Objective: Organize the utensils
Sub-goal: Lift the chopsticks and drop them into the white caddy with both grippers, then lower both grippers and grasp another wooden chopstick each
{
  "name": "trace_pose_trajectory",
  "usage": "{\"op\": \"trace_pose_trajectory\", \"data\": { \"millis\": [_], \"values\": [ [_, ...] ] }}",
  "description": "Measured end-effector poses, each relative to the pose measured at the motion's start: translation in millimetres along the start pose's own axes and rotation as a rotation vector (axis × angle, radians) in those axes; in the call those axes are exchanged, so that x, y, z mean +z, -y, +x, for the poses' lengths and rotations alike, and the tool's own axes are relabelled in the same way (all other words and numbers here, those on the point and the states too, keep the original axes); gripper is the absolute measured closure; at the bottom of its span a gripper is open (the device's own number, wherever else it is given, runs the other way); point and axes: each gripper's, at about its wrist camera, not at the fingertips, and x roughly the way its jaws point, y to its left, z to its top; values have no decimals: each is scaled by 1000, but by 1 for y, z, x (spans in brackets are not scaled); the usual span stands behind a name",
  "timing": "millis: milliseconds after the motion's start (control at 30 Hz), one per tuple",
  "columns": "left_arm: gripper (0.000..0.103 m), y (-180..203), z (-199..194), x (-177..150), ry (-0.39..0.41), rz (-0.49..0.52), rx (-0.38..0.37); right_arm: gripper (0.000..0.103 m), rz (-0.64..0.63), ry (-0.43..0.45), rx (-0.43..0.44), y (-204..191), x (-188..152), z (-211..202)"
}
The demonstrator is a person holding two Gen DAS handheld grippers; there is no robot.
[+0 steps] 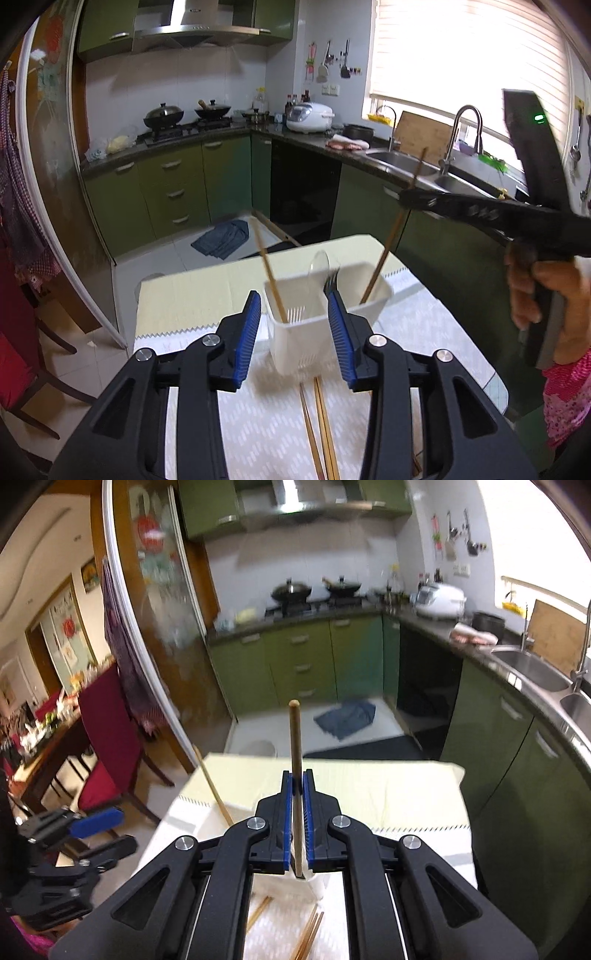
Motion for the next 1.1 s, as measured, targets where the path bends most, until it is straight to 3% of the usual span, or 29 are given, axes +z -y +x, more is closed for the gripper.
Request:
{"op": "trace_pose_trajectory", "data": {
  "millis": [167, 200, 400, 567, 833, 933, 1100],
  "values": [
    [67, 3, 3, -11, -31, 1, -7, 95, -12, -30, 6, -2, -11, 16],
    [67, 3, 4, -14, -40, 0, -8, 91, -14, -25, 7, -3, -13, 14],
    [67, 3, 20, -31, -106, -5, 2, 87, -3, 11, 41, 2, -23, -19],
    [67, 0, 52, -60, -227, -17, 21, 83, 6, 4, 46, 17, -53, -48],
    [69, 8, 127, -118, -532, -16, 19, 83, 20, -190, 8, 42, -136, -33],
    [81, 13, 144, -133, -596, -17, 27, 83, 37, -243, 3, 53, -158, -22],
    [84, 15, 152, -137, -610, -17, 47, 83, 42, -304, 10, 58, -183, -7]
  ]
}}
